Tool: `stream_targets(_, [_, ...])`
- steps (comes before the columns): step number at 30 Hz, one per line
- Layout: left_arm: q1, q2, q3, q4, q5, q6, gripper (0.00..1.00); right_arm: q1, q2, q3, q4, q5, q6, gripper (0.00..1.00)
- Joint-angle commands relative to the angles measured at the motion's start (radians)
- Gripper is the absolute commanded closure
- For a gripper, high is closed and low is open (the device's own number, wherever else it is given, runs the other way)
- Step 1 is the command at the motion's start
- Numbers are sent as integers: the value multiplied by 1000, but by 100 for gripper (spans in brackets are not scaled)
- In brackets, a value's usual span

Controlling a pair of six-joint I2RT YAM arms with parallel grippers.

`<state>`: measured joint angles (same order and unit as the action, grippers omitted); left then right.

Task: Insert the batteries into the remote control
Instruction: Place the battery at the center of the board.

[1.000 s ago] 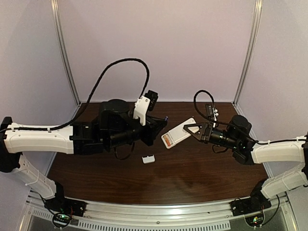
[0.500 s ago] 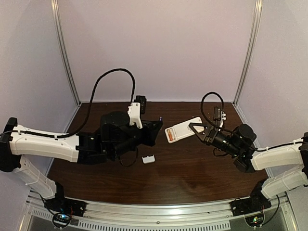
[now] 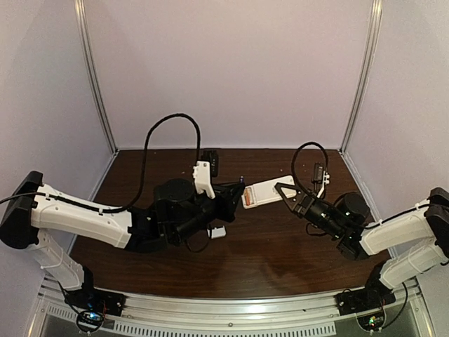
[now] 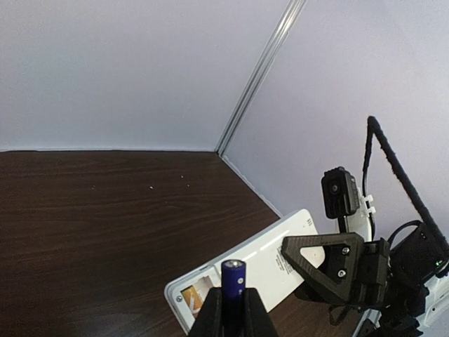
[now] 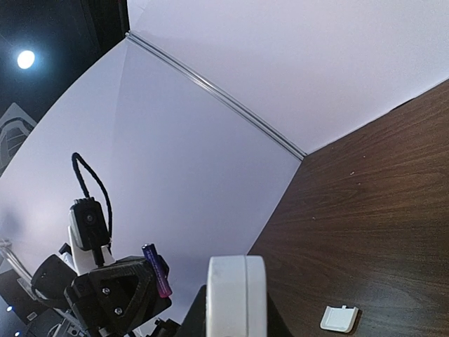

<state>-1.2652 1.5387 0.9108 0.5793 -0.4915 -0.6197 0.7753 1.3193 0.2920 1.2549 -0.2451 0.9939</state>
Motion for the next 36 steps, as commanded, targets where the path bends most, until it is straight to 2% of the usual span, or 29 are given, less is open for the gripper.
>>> stream_targets(1, [-8, 40, 52, 0, -29, -28, 100, 20, 70, -13, 162, 65, 18, 100])
stream_targets(6, [-7, 58, 126, -107, 25, 47, 100, 22, 77, 25, 92, 32, 62, 100])
stream_targets(10, [-7, 16, 62, -30, 63, 115, 100, 23, 51, 29, 62, 22, 99, 100])
stream_targets(12, [0, -20, 8, -3, 33, 90, 100, 23, 22, 23, 35, 16, 105, 100])
stream_targets(15, [41, -55, -44, -62, 26, -100, 100, 14, -56, 1, -52, 43, 88, 100])
stream_targets(19, [48, -80, -86, -209, -58, -384, 100, 3, -247, -9, -337, 136, -2, 100])
stream_targets(22, [51, -127, -149, -380, -148, -696, 100, -1, -374, -3, -530, 195, -64, 100])
stream_targets(25, [61, -116, -135, -658, -162, -1016, 100, -5, -439, 14, -639, 200, -92, 100])
stream_targets(28, [68, -70, -80, -881, -141, -1210, 100, -7, -448, 24, -679, 182, -101, 100])
stream_targets(32, [93, -13, -74, -987, -43, -1367, 98, -11, -445, 20, -679, 166, -101, 100])
stream_targets(36, [131, 58, -72, -970, 81, -1388, 100, -13, -442, 22, -669, 157, -101, 100])
